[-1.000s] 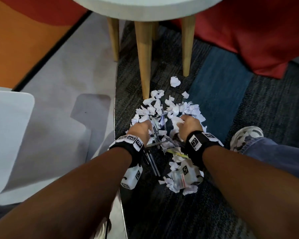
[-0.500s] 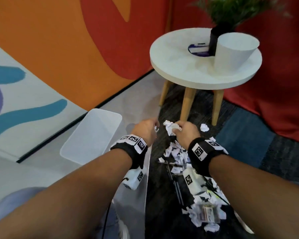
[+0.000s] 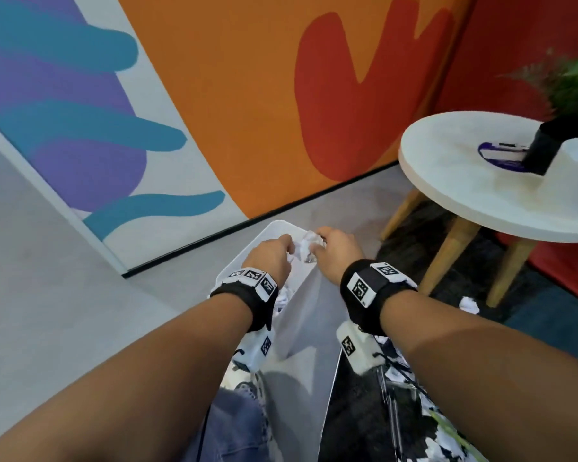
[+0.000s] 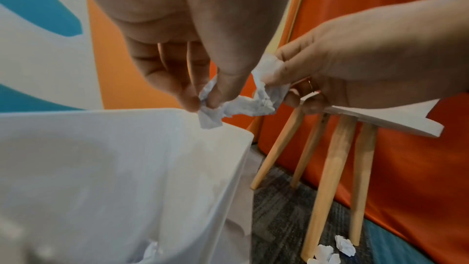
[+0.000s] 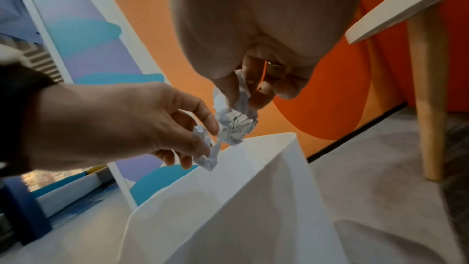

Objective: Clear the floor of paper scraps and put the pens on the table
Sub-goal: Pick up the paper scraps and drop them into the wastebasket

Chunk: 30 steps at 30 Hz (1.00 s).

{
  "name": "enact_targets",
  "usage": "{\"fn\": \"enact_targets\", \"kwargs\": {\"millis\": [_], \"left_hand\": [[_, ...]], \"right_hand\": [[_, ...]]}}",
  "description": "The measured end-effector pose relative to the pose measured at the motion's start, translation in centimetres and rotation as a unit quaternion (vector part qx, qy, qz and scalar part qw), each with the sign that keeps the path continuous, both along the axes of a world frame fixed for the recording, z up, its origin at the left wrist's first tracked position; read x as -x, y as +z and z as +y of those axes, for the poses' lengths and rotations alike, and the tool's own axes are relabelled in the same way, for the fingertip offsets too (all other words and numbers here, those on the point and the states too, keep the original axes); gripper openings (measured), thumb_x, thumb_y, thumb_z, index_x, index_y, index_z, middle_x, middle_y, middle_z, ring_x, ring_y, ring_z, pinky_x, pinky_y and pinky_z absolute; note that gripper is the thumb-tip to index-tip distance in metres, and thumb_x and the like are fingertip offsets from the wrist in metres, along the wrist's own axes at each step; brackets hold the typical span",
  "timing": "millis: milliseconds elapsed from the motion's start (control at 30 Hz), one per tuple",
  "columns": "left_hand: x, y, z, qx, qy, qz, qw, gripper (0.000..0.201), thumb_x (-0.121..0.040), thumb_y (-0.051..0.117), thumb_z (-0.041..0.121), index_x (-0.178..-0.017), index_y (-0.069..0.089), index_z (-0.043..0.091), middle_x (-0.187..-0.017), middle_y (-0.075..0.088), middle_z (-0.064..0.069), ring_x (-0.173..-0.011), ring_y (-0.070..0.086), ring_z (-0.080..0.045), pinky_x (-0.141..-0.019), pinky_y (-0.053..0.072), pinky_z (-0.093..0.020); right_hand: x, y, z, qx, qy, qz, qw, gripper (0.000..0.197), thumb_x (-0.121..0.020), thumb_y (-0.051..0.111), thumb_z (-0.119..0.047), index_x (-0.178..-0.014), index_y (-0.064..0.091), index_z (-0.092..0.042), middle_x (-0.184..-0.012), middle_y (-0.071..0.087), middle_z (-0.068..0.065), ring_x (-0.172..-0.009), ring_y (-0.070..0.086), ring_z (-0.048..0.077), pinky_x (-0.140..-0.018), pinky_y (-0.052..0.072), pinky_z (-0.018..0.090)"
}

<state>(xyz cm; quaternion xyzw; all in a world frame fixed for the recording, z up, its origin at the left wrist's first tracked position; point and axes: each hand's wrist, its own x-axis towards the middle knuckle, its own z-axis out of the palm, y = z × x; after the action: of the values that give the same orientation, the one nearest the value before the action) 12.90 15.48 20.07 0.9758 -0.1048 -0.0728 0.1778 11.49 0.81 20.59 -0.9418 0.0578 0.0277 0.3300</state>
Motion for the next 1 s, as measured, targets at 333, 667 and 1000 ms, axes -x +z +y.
{"fn": "enact_targets", "kwargs": {"millis": [333,667,1000], "left_hand": [[0.4,-2.7,3.0,-0.062,0.042,0.097,0.992,0.049,-0.09,0.049,0.003,-0.136,0.039,0.016,-0.113,0.062,-0.015,-0.102,0.063,-0.033,-0.085,0.052,-0.04],[0.6,-0.2,-5.1,0.013,-0.035,-0.04,0.998,0.038,-0.089,0.05,0.017,-0.126,0.049,0.022,-0.124,0.054,-0.003,-0.111,0.055,-0.026,-0.09,0.042,-0.039],[4.8,-7.6,-19.1,0.032,-0.209,0.083,0.974,0.025,-0.086,0.052,0.014,-0.108,0.058,0.025,-0.114,0.057,-0.003,-0.103,0.059,-0.027,-0.087,0.049,-0.037]], "right_hand": [[-2.0,-3.7,2.9,0.016,-0.001,0.024,1.0,0.03,-0.088,0.049,-0.025,-0.117,0.056,-0.032,-0.108,0.065,0.009,-0.097,0.06,0.032,-0.084,0.051,0.036],[1.9,-5.6,-1.2,0.023,-0.109,-0.051,0.992,0.032,-0.095,0.049,-0.034,-0.127,0.047,-0.033,-0.131,0.053,-0.005,-0.125,0.038,0.021,-0.096,0.026,0.042],[12.8,-16.3,-14.3,-0.037,-0.263,0.2,0.943,0.013,-0.094,0.047,-0.033,-0.104,0.056,-0.031,-0.11,0.066,0.004,-0.104,0.058,0.029,-0.098,0.042,0.048]]}}
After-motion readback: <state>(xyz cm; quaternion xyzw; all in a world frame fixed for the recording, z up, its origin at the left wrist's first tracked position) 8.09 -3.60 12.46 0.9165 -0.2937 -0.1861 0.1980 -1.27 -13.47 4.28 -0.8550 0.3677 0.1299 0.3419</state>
